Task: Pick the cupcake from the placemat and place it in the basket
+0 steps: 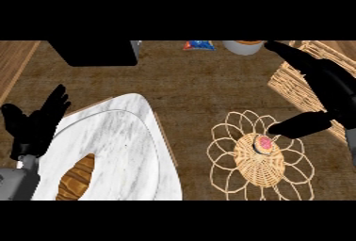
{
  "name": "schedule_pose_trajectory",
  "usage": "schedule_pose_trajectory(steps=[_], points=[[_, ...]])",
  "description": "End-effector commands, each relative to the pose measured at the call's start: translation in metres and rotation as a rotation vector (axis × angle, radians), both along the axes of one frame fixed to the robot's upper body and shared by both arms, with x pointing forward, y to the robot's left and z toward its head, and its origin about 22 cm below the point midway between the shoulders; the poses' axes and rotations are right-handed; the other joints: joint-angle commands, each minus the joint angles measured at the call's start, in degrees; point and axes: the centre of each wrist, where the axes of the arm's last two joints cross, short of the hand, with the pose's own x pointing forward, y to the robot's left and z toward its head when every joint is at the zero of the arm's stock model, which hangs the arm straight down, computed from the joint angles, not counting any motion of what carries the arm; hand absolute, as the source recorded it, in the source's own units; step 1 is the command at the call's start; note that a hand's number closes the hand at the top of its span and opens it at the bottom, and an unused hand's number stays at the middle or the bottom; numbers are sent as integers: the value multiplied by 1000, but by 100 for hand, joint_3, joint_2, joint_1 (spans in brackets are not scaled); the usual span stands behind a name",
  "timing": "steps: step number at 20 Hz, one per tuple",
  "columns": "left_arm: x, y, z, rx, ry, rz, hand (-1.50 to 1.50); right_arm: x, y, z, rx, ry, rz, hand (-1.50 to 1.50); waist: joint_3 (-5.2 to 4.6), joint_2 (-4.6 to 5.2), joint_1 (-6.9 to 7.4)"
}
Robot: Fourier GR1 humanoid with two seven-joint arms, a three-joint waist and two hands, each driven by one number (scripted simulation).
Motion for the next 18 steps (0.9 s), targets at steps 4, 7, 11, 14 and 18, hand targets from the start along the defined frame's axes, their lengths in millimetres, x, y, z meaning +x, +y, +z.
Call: schedule_pose_trajectory(steps=[4,7,11,14,18], points=[[-1,3,-5,5,-14,-20,0,-5,-20,88,-217,148,-168,-150,24,52,62],[12,-13,17,-3,-14,-20,0,-1,-35,87,-263,321,-101,-150,36,50,49],[2,-13,12,-6,-11,-25,0,-11,-54,117,-222,383,-48,-150,38,51,85],[13,5,15,0,-31,-26,0,-23,-73,112,-171,416,-32,-150,39,58,19],[-7,3,14,-13,-22,4,0,-46,-95,80,-101,419,-15,-150,48,45,19]])
